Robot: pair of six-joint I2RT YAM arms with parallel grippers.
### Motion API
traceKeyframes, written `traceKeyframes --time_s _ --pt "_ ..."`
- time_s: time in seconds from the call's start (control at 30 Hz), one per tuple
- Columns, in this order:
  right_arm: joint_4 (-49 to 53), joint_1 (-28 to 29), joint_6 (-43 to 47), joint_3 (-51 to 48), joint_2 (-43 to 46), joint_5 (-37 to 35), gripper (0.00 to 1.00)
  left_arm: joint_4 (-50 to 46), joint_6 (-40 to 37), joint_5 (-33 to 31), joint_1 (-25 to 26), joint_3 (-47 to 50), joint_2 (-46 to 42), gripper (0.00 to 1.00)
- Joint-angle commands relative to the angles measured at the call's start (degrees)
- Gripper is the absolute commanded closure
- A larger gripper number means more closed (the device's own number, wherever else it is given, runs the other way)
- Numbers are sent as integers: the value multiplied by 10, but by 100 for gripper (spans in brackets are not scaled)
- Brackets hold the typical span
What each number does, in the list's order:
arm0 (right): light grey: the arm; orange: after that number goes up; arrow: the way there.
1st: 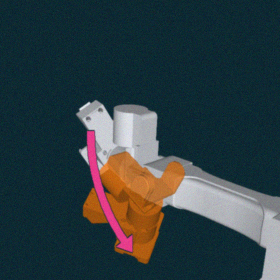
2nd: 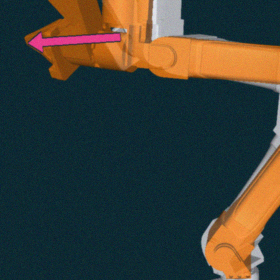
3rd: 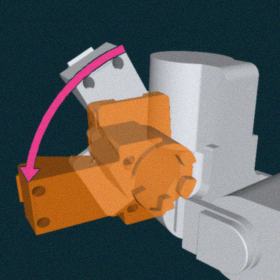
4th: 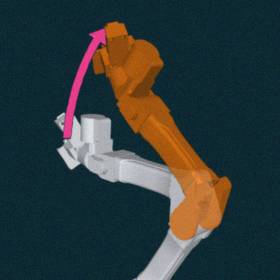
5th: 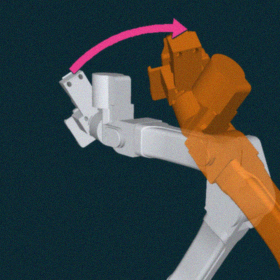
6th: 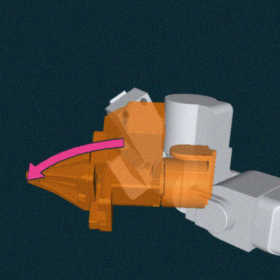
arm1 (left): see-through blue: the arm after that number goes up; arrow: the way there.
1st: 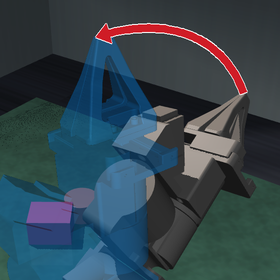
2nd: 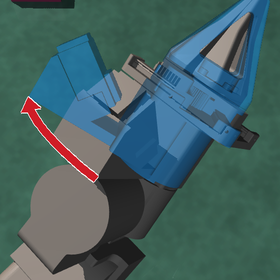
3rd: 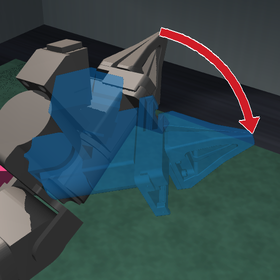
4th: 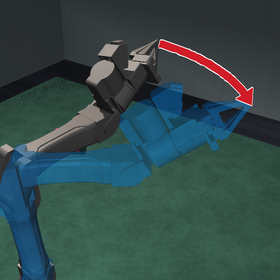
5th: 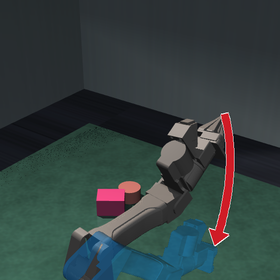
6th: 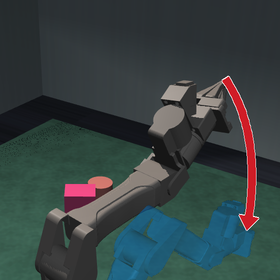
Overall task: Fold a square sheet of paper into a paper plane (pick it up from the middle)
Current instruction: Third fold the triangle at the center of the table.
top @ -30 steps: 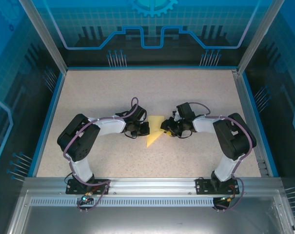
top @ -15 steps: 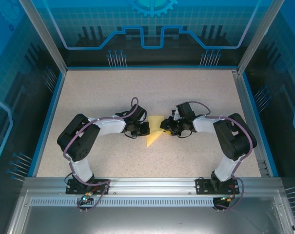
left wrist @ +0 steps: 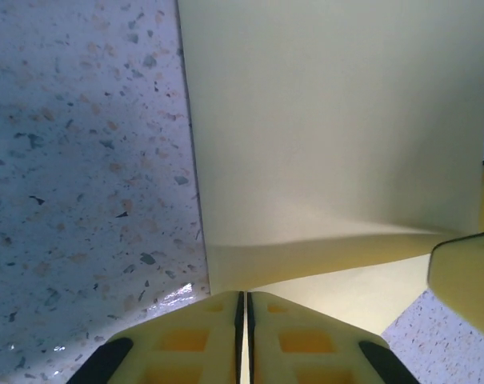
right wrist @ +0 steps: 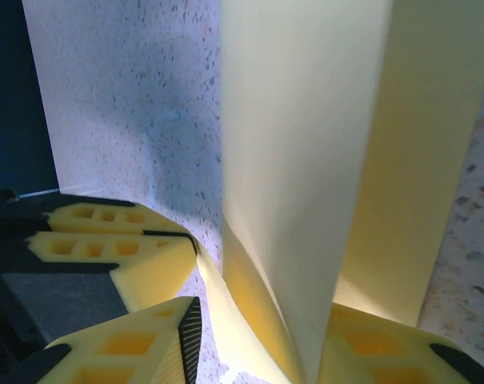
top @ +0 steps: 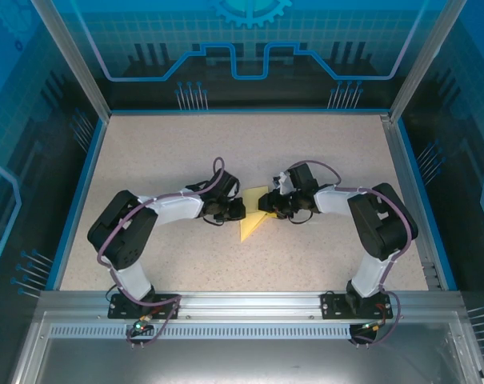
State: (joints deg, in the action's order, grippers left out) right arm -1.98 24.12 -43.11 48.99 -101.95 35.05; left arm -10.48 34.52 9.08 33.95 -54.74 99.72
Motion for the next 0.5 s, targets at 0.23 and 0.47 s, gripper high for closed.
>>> traceKeyframes --time_s 0.23,0.47 --pt "40 2 97 42 -26 56 65 -17 6 -12 3 36 -86 69" --pt "58 2 121 51 -37 64 67 -31 2 -51 66 46 -111 60"
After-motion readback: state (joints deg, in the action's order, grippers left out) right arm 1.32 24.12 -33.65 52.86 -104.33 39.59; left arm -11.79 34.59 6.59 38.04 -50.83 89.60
